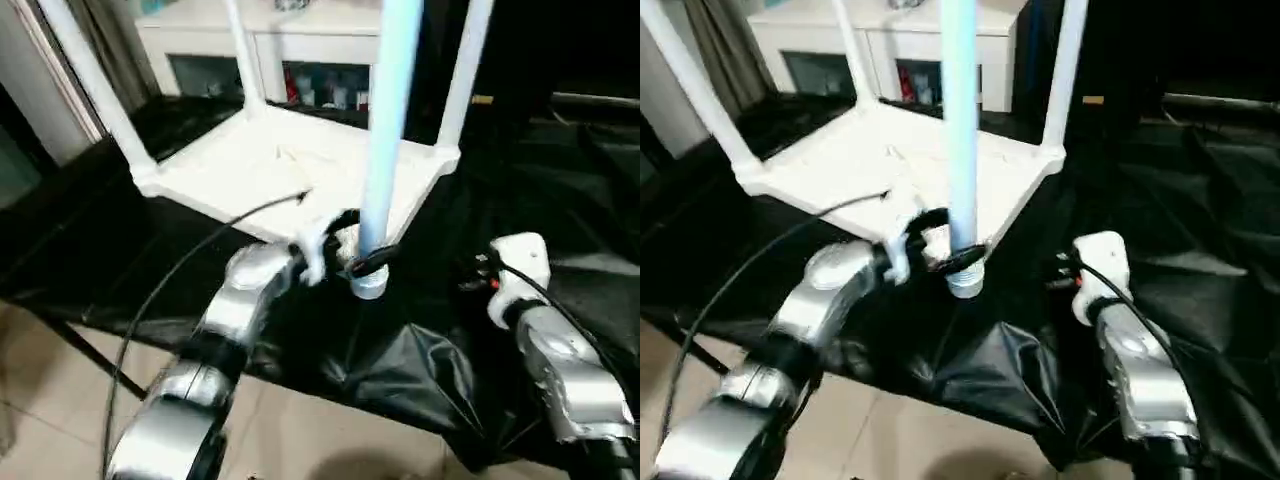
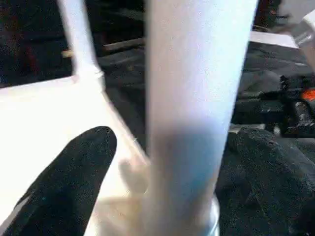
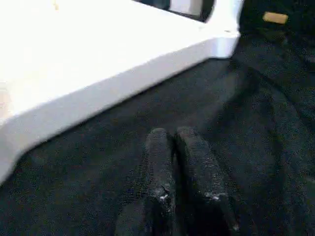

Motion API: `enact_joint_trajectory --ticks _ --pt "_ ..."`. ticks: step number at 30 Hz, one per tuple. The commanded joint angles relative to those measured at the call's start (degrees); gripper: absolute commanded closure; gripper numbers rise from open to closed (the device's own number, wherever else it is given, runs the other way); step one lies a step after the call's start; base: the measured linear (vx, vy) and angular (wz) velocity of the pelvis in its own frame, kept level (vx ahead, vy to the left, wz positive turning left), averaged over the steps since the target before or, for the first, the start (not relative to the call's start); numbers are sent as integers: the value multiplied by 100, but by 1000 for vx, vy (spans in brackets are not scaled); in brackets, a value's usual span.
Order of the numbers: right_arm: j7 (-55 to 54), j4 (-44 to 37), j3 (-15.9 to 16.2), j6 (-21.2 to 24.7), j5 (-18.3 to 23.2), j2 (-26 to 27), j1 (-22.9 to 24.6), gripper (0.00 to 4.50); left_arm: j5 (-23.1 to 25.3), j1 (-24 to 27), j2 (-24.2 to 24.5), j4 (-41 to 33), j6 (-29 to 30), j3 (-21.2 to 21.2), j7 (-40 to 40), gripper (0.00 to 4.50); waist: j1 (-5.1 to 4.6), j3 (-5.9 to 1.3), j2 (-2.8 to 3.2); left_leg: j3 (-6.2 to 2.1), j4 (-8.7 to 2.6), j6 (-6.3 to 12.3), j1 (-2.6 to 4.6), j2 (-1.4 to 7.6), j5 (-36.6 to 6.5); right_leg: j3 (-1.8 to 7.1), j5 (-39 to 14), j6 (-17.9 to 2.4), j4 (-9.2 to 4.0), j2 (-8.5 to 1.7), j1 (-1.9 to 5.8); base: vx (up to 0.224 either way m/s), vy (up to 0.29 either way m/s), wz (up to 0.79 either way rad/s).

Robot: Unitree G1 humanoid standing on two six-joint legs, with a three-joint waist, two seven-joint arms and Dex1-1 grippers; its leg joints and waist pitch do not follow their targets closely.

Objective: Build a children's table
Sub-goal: Rotate table base

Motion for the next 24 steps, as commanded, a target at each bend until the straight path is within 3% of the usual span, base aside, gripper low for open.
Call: enact_joint_trajectory --ticks 1,2,5,8,9,10,11,17,19,20,22,24 --pt "13 152 107 -51 14 92 -98 423 229 122 149 -99 -93 78 274 0 36 -393 -166 -1 -355 596 52 98 -1237 148 -1872 -1048 -478 -248 264 0 0 0" --pt "33 183 130 -68 17 127 -109 423 314 208 238 -115 -184 48 308 0 41 -389 -219 3 -365 553 51 98 -1280 153 -1852 -1018 -484 -244 265 0 0 0" --pt "54 220 153 -86 23 186 -115 423 410 333 538 -192 -264 -7 154 0 71 -388 -191 -15 -406 406 71 119 -1426 171 -1818 -961 -463 -262 258 0 0 0" --pt "143 248 230 -89 -29 159 -124 423 916 129 859 -26 -88 -301 322 0 126 -375 -188 -4 -416 289 120 127 -1533 196 -1722 -949 -452 -255 226 0 0 0" --pt "211 263 277 -117 -62 120 -113 423 1143 -34 982 150 -142 -483 280 0 131 -374 -247 11 -406 279 122 123 -1526 204 -1724 -943 -452 -259 226 0 0 0" --pt "239 279 295 -127 -74 101 -115 423 1223 -131 1016 252 -162 -559 256 0 164 -370 -216 11 -412 249 133 116 -1521 209 -1823 -916 -454 -270 224 0 0 0" --pt "260 283 305 -133 -86 76 -119 423 1293 -238 1039 347 -133 -636 215 0 168 -365 -250 15 -413 226 117 119 -1452 215 -1775 -914 -450 -277 235 0 0 0" --pt "399 367 332 -193 -161 -84 -178 423 1690 -743 1047 880 -222 -1128 -340 0 216 -386 -296 18 -389 287 77 100 -1164 221 -1380 -1011 -400 -306 279 0 0 0" --pt "407 344 303 -178 -145 -100 -187 423 1725 -884 955 1098 -302 -1105 -175 0 207 -390 -327 25 -373 347 55 81 -1077 214 -1267 -1050 -392 -303 300 0 0 0" --pt "410 318 294 -160 -138 -109 -187 423 1678 -928 893 1152 -263 -1037 -60 0 223 -404 -297 18 -364 376 71 91 -1019 215 -1181 -1099 -378 -317 303 0 0 0" --pt "369 222 262 -133 -153 -137 -160 423 1228 -806 725 873 -65 -661 83 0 219 -398 -314 26 -357 424 63 94 -997 205 -1081 -1203 -373 -313 309 0 0 0" --pt "305 163 238 -124 -180 -161 -125 423 918 -652 627 619 -19 -411 210 0 234 -400 -251 21 -347 464 69 103 -999 198 -1053 -1322 -362 -319 312 0 0 0"
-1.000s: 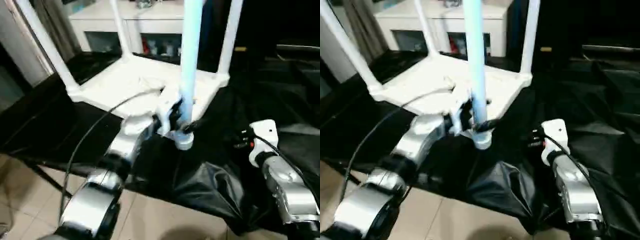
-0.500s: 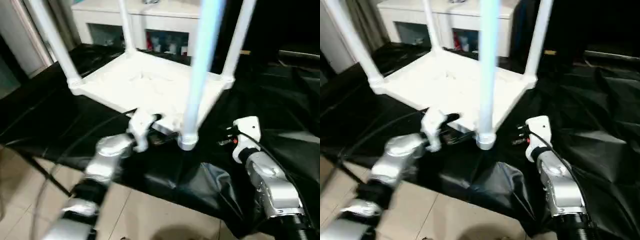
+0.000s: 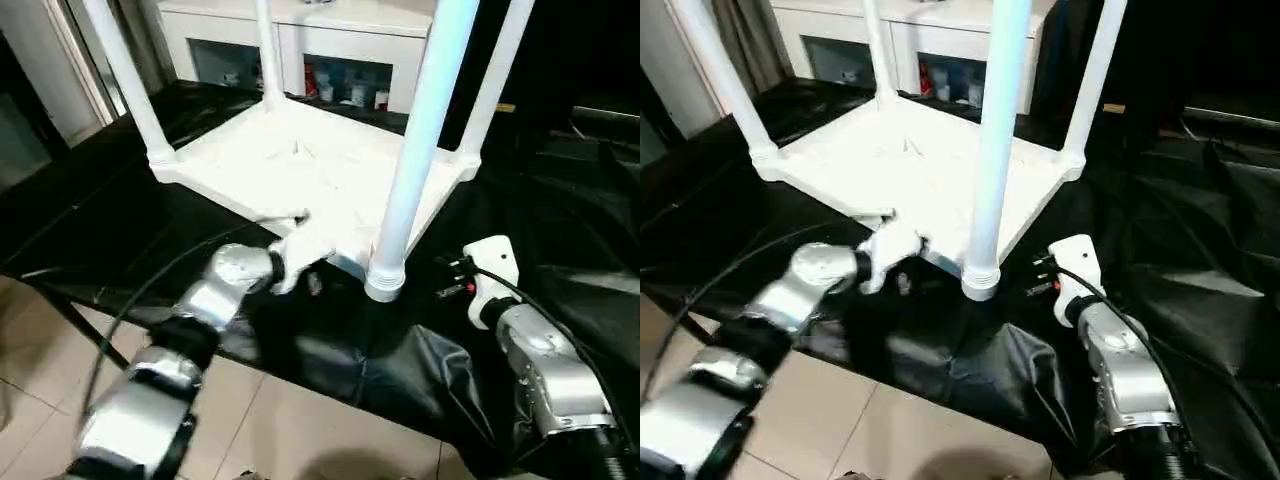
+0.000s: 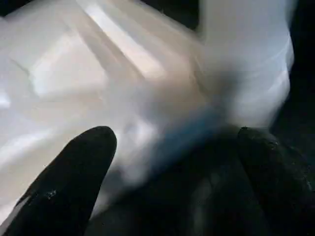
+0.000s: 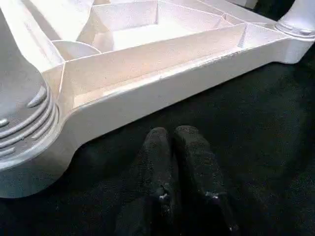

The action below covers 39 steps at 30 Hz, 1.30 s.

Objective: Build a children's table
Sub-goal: Rotate table base

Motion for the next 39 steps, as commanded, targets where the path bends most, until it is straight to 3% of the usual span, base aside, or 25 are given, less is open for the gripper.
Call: enact_joint_trajectory --ticks 1,7,10,14,18,20,21,22,23,24,25,26,27,28,29,30,31,32,33,34,35,36,37,38,39 --pt "-137 -183 -74 83 -78 -84 -11 423 -390 218 -43 -428 176 369 288 0 -1 -425 -106 0 -342 473 58 121 -1019 187 -1075 -1307 -389 -257 315 0 0 0" --pt "-744 -490 -340 446 -22 282 103 423 -491 1082 -117 -1430 375 1055 1549 0 -84 -417 -109 3 -346 452 84 116 -1249 168 -1637 -1099 -437 -208 275 0 0 0" --pt "-982 -603 -351 205 89 642 172 423 -359 1490 -86 -2125 495 1283 2025 0 -112 -388 -82 -29 -395 312 88 117 -1568 149 -2122 -841 -496 -204 246 0 0 0" --pt "-1095 -732 -335 -74 269 1032 245 423 -627 1879 -180 -3039 988 1653 2438 0 -149 -355 -19 -44 -440 136 99 153 -1910 162 -2195 -831 -503 -204 198 0 0 0" --pt "-1054 -782 -256 -90 326 1217 317 423 -690 2022 -191 -3212 1081 1711 2588 0 -116 -356 6 -52 -455 67 106 132 -2014 173 -2110 -726 -508 -182 184 0 0 0" --pt "-980 -776 -191 -159 359 1323 332 423 -694 2107 -238 -3259 1140 1731 2728 0 -129 -342 24 -76 -487 -21 166 130 -2512 155 -2575 -600 -523 -187 209 0 0 0" --pt "-969 -768 -186 -145 374 1349 323 423 -704 2132 -247 -3274 1167 1734 2751 0 -189 -345 105 48 -383 -241 483 159 -2933 235 -3050 -452 -668 -25 15 0 0 0" --pt "-947 -743 -180 -121 383 1363 308 423 -706 2172 -262 -3338 1221 1734 2762 0 -194 -303 41 60 -351 -325 595 132 -3206 195 -3203 -452 -669 38 -35 -27 -24 -24" --pt "-937 -719 -176 -117 384 1368 294 423 -690 2196 -265 -3371 1238 1735 2778 0 -224 -255 48 141 -266 -415 811 116 -3477 179 -3468 -428 -777 219 -195 -27 -24 -24" --pt "-919 -621 -177 -170 394 1387 239 423 -656 2266 -285 -3511 1375 1761 2840 0 -247 -156 22 82 -347 -367 1055 186 -3971 29 -3319 -433 -708 350 -208 -32 -23 -22" --pt "-913 -584 -182 -203 401 1394 217 423 -651 2283 -289 -3554 1425 1774 2857 0 -247 -156 22 82 -347 -367 1055 186 -3971 29 -3319 -433 -708 350 -208 49 29 -89" --pt "-892 -518 -182 -248 420 1405 175 423 -676 2301 -265 -3624 1517 1793 2894 0 -292 -86 90 -14 -566 -217 1097 403 -4560 -145 -2991 -397 -518 274 -101 49 29 -89" --pt "-875 -439 -156 -279 387 1387 133 423 -695 2291 -223 -3629 1542 1811 2899 0 -308 -88 111 -34 -642 -168 1077 469 -4633 -168 -2827 -402 -423 196 -19 81 39 -146" --pt "-860 -359 -124 -330 331 1360 111 423 -711 2292 -201 -3621 1540 1818 2913 0 -312 -83 129 -78 -813 -75 976 586 -4686 -147 -2499 -421 -189 51 186 68 -11 -110" --pt "-855 -328 -105 -351 298 1343 104 423 -715 2294 -196 -3611 1534 1822 2920 0 -339 -93 87 -11 -816 -12 1022 547 -4624 -105 -2308 -552 -161 -43 209 68 -11 -110" --pt "-865 -245 -82 -397 222 1310 96 423 -715 2296 -174 -3598 1552 1854 2972 0 -281 -189 53 -20 -547 141 451 8 -3731 33 -3543 -49 -522 -245 678 27 -34 -83" --pt "-881 -226 -79 -393 198 1301 94 423 -719 2298 -167 -3602 1564 1864 2984 0 -305 -219 -94 -21 -287 209 350 -168 -2999 119 -4455 240 -686 -379 703 48 -39 -38" --pt "-897 -211 -81 -365 186 1296 92 423 -726 2308 -164 -3621 1587 1874 2992 0 -255 -343 -211 -114 154 411 125 -375 -1630 404 -5221 268 -757 -601 872 48 -39 -38" --pt "-877 -178 -78 -364 194 1288 97 423 -712 2345 -156 -3651 1613 1870 3007 0 -210 -394 -223 -273 320 543 -20 -345 -914 552 -4838 -165 -704 -711 932 108 -61 -7" --pt "-841 -137 -53 -371 180 1264 97 423 -672 2420 -127 -3741 1687 1866 3019 0 -209 -395 -156 -335 311 594 -62 -285 -676 557 -4490 -453 -681 -729 902 102 -57 3" --pt "-841 -137 -53 -371 180 1264 97 423 -672 2420 -127 -3741 1687 1866 3019 0 -211 -380 -145 -351 247 649 -105 -256 -464 476 -4148 -699 -661 -654 865 102 -57 3" --pt "-746 -98 -19 -387 195 1240 109 423 -650 2558 -83 -3905 1810 1904 3066 0 -255 -326 102 -434 -181 790 -168 -35 -230 84 -3138 -916 -548 -334 748 121 -18 -12" --pt "-699 -110 6 -400 203 1240 135 423 -682 2650 -68 -3992 1826 1981 3113 0 -280 -309 173 -490 -269 871 -136 35 -499 -5 -2803 -850 -500 -209 705 147 7 -20" --pt "-657 -124 19 -409 213 1229 152 423 -638 2703 -20 -4039 1885 2007 3163 0 -337 -396 234 -644 -315 1084 232 228 -736 -83 -1974 -915 -340 -98 536 147 7 -20" --pt "-631 -133 28 -415 216 1221 161 423 -602 2733 14 -4065 1926 2019 3195 0 -440 -489 241 -870 -236 1707 651 429 274 -137 -576 -1096 6 -67 217 186 3 -3"
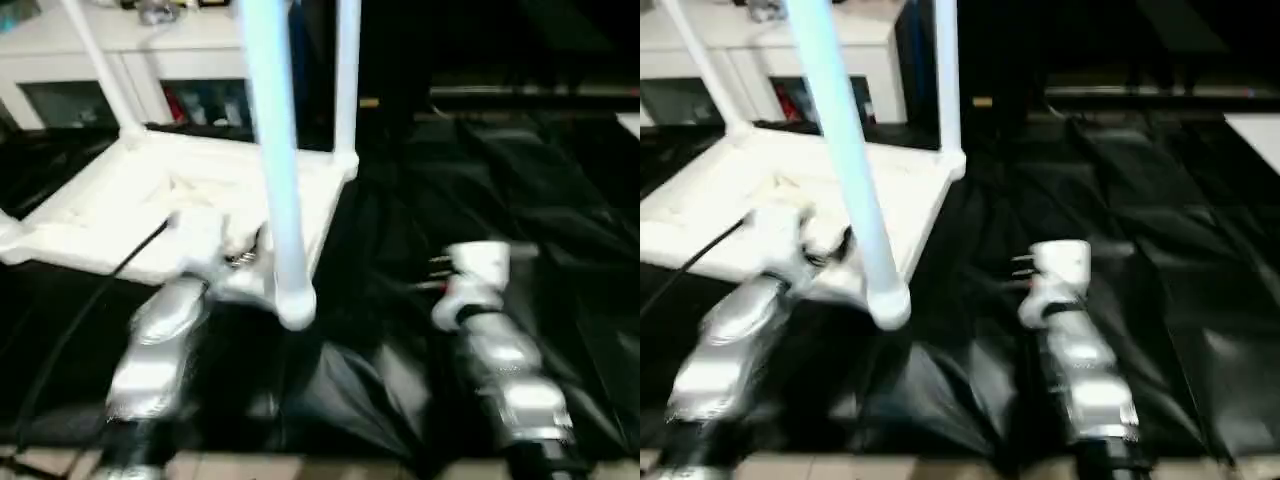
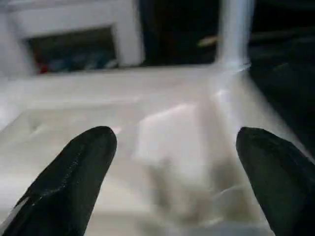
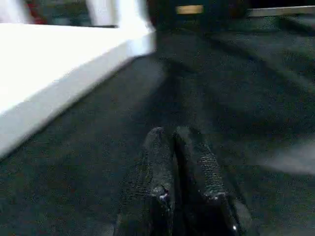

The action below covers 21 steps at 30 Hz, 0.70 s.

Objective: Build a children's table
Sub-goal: Rotate table base

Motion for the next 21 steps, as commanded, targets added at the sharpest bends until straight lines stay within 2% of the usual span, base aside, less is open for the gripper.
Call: enact_joint_trajectory --ticks 1,2,3,4,5,6,7,8,9,10,11,12,13,14,15,16,17,18,19,20,21 --pt "126 -21 9 -75 16 -66 14 423 -7 52 95 -184 94 136 64 0 -125 -491 112 -481 -399 1837 566 763 1375 218 71 -871 89 -367 -138 182 -3 10" --pt "179 -32 67 -109 -12 -91 56 423 -51 133 163 -196 60 221 27 0 -93 -531 -106 -445 -172 2151 521 704 2634 409 1003 -936 135 -579 -223 182 -3 10" --pt "222 -27 152 -158 -75 -94 112 423 -106 253 268 -196 -10 330 -34 0 60 -568 -242 -174 4 1918 59 245 3449 668 2869 -1177 238 -713 156 143 -15 10" --pt "230 -21 167 -166 -89 -94 120 423 -110 275 291 -194 -20 346 -44 0 132 -566 -324 -89 10 1763 -169 61 3444 753 3941 -1180 298 -694 337 86 -35 15" --pt "254 -2 176 -175 -101 -106 117 423 -103 296 334 -182 -39 342 -83 0 246 -580 -282 -55 -30 1407 -266 98 2888 786 5148 -1019 336 -687 364 86 -35 15" --pt "307 62 232 -229 -156 -123 126 423 -122 377 484 -112 -97 322 -289 0 260 -569 -269 -39 -71 1223 -243 130 2583 757 5280 -981 326 -630 345 17 -38 21" --pt "413 242 305 -363 -224 -187 108 423 -252 484 755 73 -298 239 -827 0 287 -557 -233 -50 -136 919 -200 208 2111 684 4825 -962 316 -558 338 0 0 0" --pt "418 293 340 -412 -253 -181 115 423 -294 520 827 140 -373 235 -971 0 293 -498 -166 -63 -194 764 -145 279 1656 635 3774 -977 225 -533 252 0 0 0" --pt "461 264 352 -397 -227 -189 119 423 -310 530 910 160 -372 224 -1089 0 276 -437 -166 -57 -265 691 -79 370 1002 633 2507 -1122 105 -558 198 0 0 0" --pt "609 142 352 -346 -93 -198 148 423 -357 540 1158 215 -335 161 -1479 0 283 -406 -126 -67 -300 672 -60 409 704 643 1923 -1218 63 -582 191 -61 -22 9" --pt "682 96 341 -315 -22 -208 162 423 -340 531 1321 279 -333 97 -1696 0 307 -366 -199 -31 -366 637 -17 472 140 666 935 -1341 -14 -618 168 -61 -22 9" --pt "806 70 337 -241 53 -257 156 423 -218 476 1600 409 -395 -76 -2023 0 344 -272 -145 19 -457 499 3 486 -618 677 -195 -1325 -123 -622 136 -88 -19 7" --pt "840 76 350 -221 65 -273 153 423 -154 456 1709 470 -443 -143 -2143 0 353 -246 -140 52 -490 329 60 508 -1031 689 -757 -1286 -171 -622 96 -105 -9 6" --pt "852 79 354 -214 70 -278 152 423 -130 449 1749 493 -461 -167 -2186 0 354 -151 -141 75 -578 -21 135 522 -1868 700 -1886 -1116 -289 -624 52 -105 -9 6" --pt "958 157 395 -259 36 -329 123 423 -135 406 1907 566 -547 -302 -2522 0 344 -80 -160 94 -607 -309 264 505 -2591 699 -2910 -846 -417 -638 -24 -116 11 8" --pt "998 198 404 -272 26 -347 103 423 -126 391 1980 581 -550 -389 -2676 0 359 -66 -166 99 -606 -376 352 475 -2819 681 -3356 -658 -507 -641 -63 -103 21 8" --pt "1140 345 439 -357 -20 -424 29 423 -131 352 2186 566 -511 -706 -3225 0 371 -93 -162 89 -657 -385 388 459 -2821 685 -3603 -452 -570 -674 -13 -103 21 8" --pt "1205 438 445 -419 -59 -493 -27 423 -147 326 2245 475 -383 -912 -3503 0 380 -125 -145 65 -729 -347 299 503 -2520 716 -3278 -470 -527 -716 71 -72 26 0" --pt "1241 504 442 -447 -84 -544 -66 423 -157 319 2295 358 -236 -1101 -3758 0 372 -146 -135 66 -753 -344 244 519 -2290 710 -2938 -533 -489 -715 123 0 0 0" --pt "1260 539 439 -463 -99 -575 -87 423 -173 315 2319 281 -144 -1207 -3907 0 400 -185 -129 94 -777 -313 207 557 -1791 721 -2099 -726 -415 -698 142 0 0 0" --pt "1328 618 421 -511 -86 -632 -124 423 -155 215 2282 290 -52 -1397 -4038 0 405 -199 -165 147 -756 -280 204 551 -1532 717 -1682 -902 -372 -691 135 0 0 0"
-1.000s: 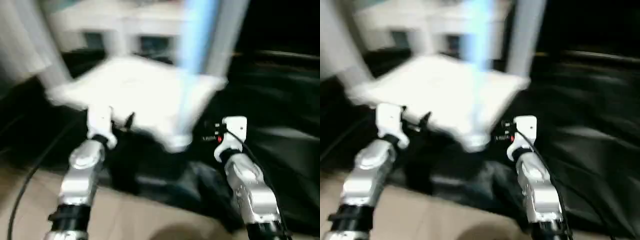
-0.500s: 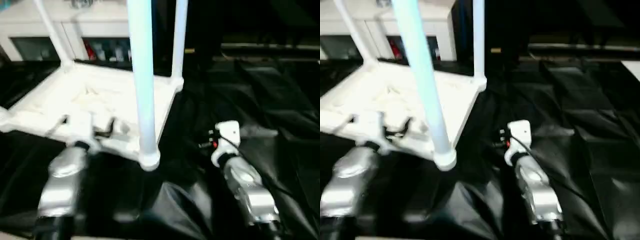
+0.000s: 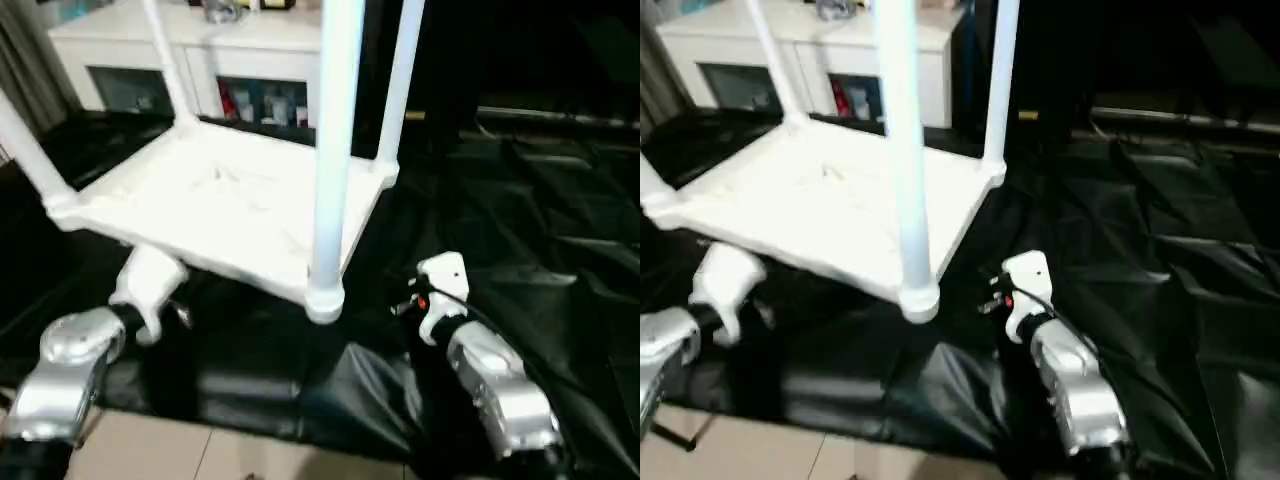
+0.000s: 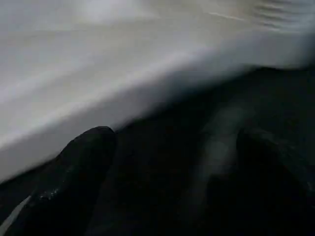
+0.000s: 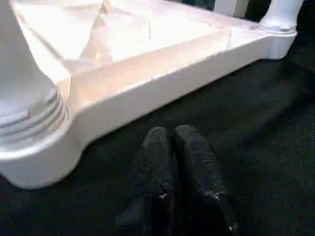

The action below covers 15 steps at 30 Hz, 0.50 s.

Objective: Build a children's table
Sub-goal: Rotate table base

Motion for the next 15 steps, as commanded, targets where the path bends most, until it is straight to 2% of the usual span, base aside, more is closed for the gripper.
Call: enact_joint_trajectory --ticks 1,2,3,4,5,6,8,9,11,12,13,15 --pt "103 123 -34 -89 -20 -58 -122 423 60 -192 -29 -62 127 -273 -272 0 3 -283 50 -211 -579 -152 63 477 -1595 403 -1527 -987 -471 -608 73 0 0 0" --pt "110 156 -39 -102 -22 -81 -144 423 126 -269 -48 11 73 -354 -312 0 -9 -268 39 -187 -581 -137 50 464 -1760 397 -1817 -992 -504 -604 65 0 0 0" --pt "168 190 -41 -121 -19 -150 -177 423 344 -524 -141 307 -137 -508 -334 0 -27 -258 29 -189 -576 -136 33 432 -1943 397 -2166 -899 -557 -610 56 0 0 0" --pt "189 190 -40 -123 -20 -168 -186 423 393 -593 -154 386 -187 -535 -339 0 -15 -287 30 -189 -566 -151 59 437 -1936 399 -2182 -863 -550 -614 53 0 0 0" --pt "273 195 -31 -145 -44 -253 -221 423 609 -883 -199 733 -414 -652 -342 0 -16 -312 63 -190 -560 -123 32 435 -1733 407 -1908 -871 -537 -609 59 0 0 0" --pt "332 196 -28 -177 -58 -323 -230 423 708 -1035 -211 893 -515 -738 -353 0 -5 -334 33 -185 -547 -71 4 435 -1519 402 -1598 -878 -516 -596 80 0 0 0" --pt "473 231 2 -241 -40 -392 -237 423 726 -1165 -207 1038 -537 -831 -433 0 -5 -347 32 -178 -536 -32 -15 445 -1361 398 -1333 -963 -477 -596 92 0 0 0" --pt "549 297 41 -319 -70 -439 -244 423 891 -1294 -170 1249 -703 -966 -436 0 -21 -344 59 -169 -521 5 -51 427 -1309 389 -1216 -1043 -470 -592 108 0 0 0" --pt "643 372 44 -420 -87 -516 -234 423 1142 -1566 -170 1576 -916 -1151 -335 0 -14 -374 -18 -153 -488 125 -78 426 -1049 388 -1041 -1114 -457 -606 132 0 0 0" --pt "669 388 12 -427 -48 -517 -232 423 1179 -1668 -193 1646 -951 -1180 -271 0 -7 -374 -17 -150 -482 167 -88 414 -970 382 -1013 -1120 -450 -591 129 0 0 0" --pt "684 429 -27 -444 -16 -520 -238 423 1173 -1778 -237 1688 -926 -1196 -237 0 13 -410 13 -138 -456 218 -95 426 -738 377 -730 -1189 -415 -603 135 0 0 0" --pt "660 567 -38 -514 -40 -508 -283 423 1244 -1937 -310 1860 -1018 -1233 -158 0 30 -472 1 -126 -387 385 -147 416 -135 349 210 -1355 -301 -580 153 0 0 0"
